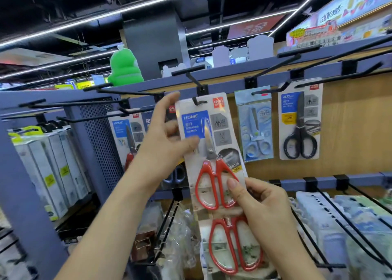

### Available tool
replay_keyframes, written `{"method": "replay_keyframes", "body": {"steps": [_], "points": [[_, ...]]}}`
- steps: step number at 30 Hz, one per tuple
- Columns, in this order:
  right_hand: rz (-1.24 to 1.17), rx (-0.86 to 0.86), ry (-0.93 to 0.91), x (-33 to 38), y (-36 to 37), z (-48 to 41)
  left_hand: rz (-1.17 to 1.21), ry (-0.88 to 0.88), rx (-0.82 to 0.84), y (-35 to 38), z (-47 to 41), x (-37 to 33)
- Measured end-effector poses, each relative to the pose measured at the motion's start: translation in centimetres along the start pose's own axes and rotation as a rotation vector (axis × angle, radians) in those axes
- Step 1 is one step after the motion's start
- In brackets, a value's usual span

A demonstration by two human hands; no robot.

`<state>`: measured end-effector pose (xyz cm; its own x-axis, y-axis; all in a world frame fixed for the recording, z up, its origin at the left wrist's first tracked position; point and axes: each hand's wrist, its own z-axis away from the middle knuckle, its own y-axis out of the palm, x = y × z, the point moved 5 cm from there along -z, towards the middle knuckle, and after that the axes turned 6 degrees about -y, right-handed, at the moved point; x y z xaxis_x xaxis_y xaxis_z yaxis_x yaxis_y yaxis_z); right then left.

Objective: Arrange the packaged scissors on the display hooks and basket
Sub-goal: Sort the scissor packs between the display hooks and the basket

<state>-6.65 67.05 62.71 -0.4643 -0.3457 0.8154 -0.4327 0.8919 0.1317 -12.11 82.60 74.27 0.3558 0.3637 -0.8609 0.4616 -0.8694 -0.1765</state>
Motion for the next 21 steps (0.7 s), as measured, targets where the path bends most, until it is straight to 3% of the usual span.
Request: {"method": "replay_keyframes", "body": {"steps": [3,6,11,17,21], "points": [[0.019,-0.030,0.022,0.0,0.1,-0.6,-0.090,0.003,-0.084,0.1,0.4,2.7],[0.108,-0.168,0.032,-0.8,-1.5,-0.9,-0.123,0.002,-0.197,-0.3,-1.4,4.5],[0.256,-0.357,0.002,-1.3,-5.0,-1.1,-0.280,0.027,-0.210,0.5,-4.8,6.7],[-0.019,-0.413,-0.007,-0.5,-6.0,-0.9,-0.449,0.080,-0.241,1.2,-7.5,8.6],[-0.068,-0.378,0.030,-0.7,-6.0,-1.1,-0.610,0.129,-0.304,1.3,-8.0,8.6]]}}
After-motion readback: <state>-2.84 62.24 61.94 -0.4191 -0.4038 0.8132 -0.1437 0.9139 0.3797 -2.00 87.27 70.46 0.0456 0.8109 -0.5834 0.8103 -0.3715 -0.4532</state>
